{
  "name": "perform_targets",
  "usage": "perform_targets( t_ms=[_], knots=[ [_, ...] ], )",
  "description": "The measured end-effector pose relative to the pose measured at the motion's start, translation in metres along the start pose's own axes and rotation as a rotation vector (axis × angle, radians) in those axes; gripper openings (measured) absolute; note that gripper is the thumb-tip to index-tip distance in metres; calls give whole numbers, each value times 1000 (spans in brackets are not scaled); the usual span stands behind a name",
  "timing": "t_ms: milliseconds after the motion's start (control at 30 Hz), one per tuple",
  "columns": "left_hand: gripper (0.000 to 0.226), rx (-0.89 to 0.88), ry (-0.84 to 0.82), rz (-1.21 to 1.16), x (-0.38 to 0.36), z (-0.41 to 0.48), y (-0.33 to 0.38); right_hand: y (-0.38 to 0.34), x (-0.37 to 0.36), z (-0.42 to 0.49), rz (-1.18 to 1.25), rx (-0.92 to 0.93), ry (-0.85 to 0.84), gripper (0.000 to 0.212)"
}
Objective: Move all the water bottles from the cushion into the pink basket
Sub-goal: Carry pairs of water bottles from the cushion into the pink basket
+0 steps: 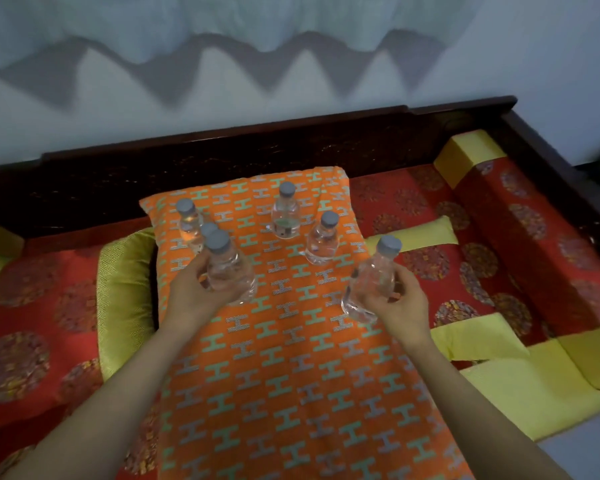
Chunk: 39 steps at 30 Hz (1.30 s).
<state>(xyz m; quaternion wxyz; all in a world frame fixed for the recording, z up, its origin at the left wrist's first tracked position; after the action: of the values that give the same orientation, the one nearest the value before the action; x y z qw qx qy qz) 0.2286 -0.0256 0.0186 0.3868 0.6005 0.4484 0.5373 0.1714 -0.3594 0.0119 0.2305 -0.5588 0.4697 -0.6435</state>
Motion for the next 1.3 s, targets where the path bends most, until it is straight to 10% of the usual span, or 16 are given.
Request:
perform_targets(
  t_ms=[1300],
  knots=[
    [33,-326,-714,94,-570,-258,295,204,622,-256,19,-325,638,45]
  ],
)
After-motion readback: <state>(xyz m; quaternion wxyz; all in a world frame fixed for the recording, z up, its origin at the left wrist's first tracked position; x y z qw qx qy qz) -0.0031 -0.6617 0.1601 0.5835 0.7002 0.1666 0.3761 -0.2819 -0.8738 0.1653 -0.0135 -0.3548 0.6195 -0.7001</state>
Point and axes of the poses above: each hand's wrist, its own z-axis towards the middle knuckle, its own x-axis out of the back of the hand, y = z × x, the point moved 6 cm from there along z, towards the middle knuckle, and after that the axes turned 5 degrees about -z, right-handed, at the moved point
